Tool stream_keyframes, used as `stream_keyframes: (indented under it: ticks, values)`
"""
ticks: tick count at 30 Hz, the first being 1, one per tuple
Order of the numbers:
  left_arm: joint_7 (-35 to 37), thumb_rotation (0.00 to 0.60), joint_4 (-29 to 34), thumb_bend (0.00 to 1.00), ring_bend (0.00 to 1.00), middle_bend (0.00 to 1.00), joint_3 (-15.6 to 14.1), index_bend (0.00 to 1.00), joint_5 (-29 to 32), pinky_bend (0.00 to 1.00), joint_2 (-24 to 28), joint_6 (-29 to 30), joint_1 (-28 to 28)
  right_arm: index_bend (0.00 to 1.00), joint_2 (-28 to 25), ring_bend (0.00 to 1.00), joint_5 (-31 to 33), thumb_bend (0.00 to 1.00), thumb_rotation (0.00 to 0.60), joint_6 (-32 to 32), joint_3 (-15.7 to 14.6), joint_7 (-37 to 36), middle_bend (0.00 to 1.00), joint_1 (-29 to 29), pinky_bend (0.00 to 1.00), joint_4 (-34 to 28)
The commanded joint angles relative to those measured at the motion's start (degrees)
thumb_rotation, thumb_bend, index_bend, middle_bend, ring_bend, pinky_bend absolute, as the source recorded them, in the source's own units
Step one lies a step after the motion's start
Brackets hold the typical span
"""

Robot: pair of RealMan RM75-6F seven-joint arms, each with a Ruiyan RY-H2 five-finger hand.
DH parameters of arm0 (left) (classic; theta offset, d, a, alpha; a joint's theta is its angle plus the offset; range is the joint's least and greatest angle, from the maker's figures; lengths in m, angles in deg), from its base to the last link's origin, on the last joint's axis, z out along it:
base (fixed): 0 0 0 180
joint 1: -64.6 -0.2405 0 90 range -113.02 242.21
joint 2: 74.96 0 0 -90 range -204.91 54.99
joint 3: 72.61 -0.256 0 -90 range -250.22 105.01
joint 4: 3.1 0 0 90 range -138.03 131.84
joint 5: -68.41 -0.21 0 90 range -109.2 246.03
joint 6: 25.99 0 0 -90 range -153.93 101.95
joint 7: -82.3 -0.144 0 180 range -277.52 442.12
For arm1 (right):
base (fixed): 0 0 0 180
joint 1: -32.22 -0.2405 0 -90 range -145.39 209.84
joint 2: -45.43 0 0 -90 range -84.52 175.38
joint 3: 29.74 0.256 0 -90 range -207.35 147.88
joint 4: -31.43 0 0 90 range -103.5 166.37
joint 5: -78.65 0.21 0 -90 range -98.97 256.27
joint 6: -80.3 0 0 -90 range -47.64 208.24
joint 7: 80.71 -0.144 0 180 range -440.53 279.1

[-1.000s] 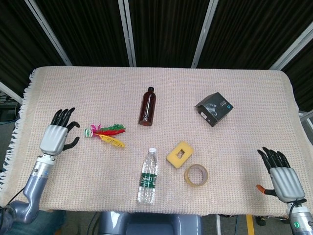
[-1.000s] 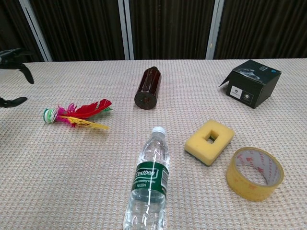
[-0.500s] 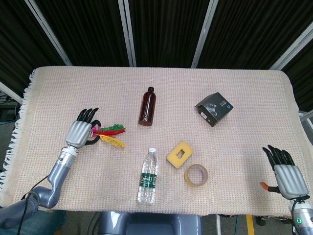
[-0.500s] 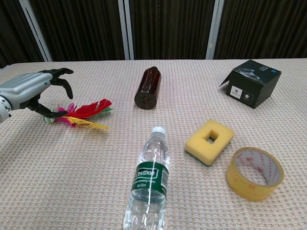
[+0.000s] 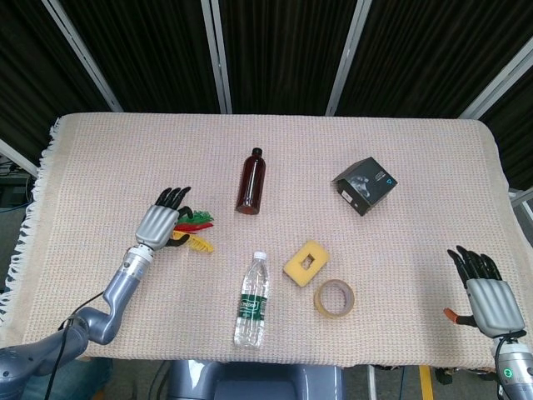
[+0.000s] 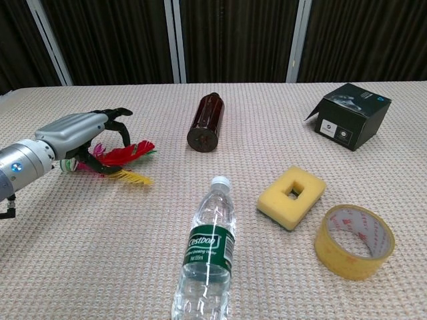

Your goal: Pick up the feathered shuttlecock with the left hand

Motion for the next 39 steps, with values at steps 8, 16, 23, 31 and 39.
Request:
stream_keyframes:
  ticks: [8, 16, 23, 31, 39]
  values:
    - [1.68, 0.6, -2.49, 0.34, 0.0, 0.0, -0.64, 0.57, -0.69, 0.0, -2.41, 0.69, 1.89, 0.0, -0.02, 0.0, 0.41, 0.1, 0.6, -0.24, 0.04, -0.2, 0.0, -0.14, 0.0, 0.29]
    - [2.76, 0.6, -4.27, 0.43, 0.0, 0.0, -1.16, 0.72, -1.07, 0.0, -3.05, 3.1, 1.54, 0.0, -0.03, 0.0, 0.44, 0.1, 0.6, -0.08, 0.01, -0.17, 0.0, -0.12, 0.0, 0.35]
    - [4.5, 0.6, -0.01, 0.43, 0.0, 0.0, -2.06, 0.72, -2.5, 0.0, 1.07, 10.74, -1.93, 0.0, -0.05, 0.0, 0.22, 0.1, 0.6, 0.08, -0.2, 0.06, 0.0, -0.04, 0.0, 0.2]
    - [2.45, 0.6, 13.23, 0.43, 0.0, 0.0, -5.8, 0.68, -6.41, 0.0, 14.32, 25.28, -11.14, 0.0, 0.35, 0.0, -0.97, 0.1, 0.6, 0.93, -0.85, 1.77, 0.0, 0.25, 0.0, -0.62]
    - [1.5, 0.6, 16.69, 0.41, 0.0, 0.0, -8.4, 0.6, -7.07, 0.0, 19.69, 29.91, -16.82, 0.0, 0.79, 0.0, -1.37, 0.11, 0.6, 1.72, -1.0, 3.29, 0.0, 0.51, 0.0, -1.15]
